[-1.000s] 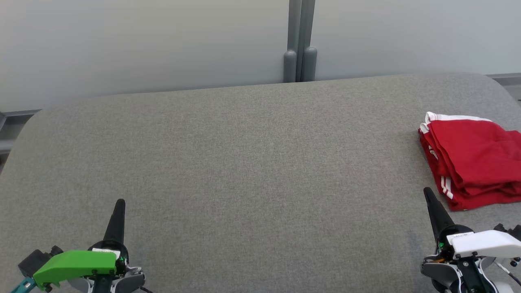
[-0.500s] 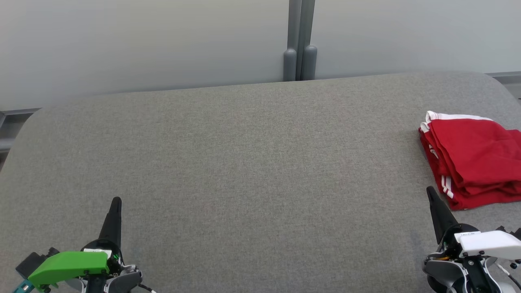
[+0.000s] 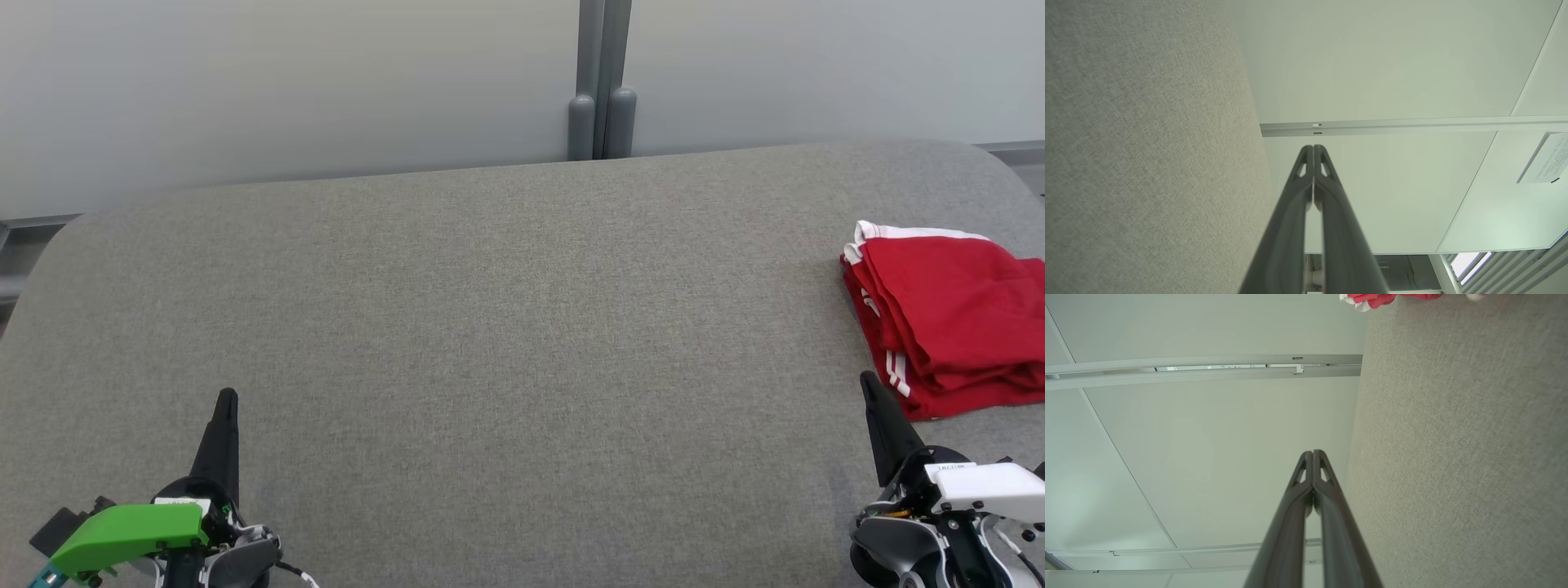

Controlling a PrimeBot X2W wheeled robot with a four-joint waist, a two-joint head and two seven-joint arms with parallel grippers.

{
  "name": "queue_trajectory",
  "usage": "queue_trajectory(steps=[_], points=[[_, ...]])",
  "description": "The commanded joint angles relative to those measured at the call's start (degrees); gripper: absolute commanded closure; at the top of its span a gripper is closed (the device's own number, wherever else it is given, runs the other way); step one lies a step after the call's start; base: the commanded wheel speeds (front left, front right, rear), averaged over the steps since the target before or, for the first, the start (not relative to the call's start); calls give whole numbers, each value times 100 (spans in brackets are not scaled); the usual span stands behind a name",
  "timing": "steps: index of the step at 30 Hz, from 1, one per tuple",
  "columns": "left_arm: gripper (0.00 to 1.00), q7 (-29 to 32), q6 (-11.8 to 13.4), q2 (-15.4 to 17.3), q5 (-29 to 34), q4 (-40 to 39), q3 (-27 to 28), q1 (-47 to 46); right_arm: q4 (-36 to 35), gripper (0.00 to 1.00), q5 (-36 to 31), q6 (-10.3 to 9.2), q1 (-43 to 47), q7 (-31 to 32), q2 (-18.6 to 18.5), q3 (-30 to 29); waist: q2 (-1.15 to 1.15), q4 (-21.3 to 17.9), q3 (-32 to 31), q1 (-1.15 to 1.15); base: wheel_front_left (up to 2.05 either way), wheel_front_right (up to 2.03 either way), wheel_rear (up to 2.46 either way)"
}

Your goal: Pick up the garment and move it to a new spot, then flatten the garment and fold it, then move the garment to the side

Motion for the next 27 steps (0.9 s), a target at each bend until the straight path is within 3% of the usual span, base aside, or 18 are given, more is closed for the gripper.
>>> queue_trajectory(steps=[1, 27], points=[[100, 26, -34, -3, -32, -5, 26, -80, 11, 100, 18, 4, -28, 7, 8, -15, 0, 0, 0, 0, 0, 0, 0], [100, 30, -30, -13, -10, -5, 41, -80, 14, 100, -30, 4, -34, 49, 32, -56, 0, 0, 0, 0, 0, 0, 0]])
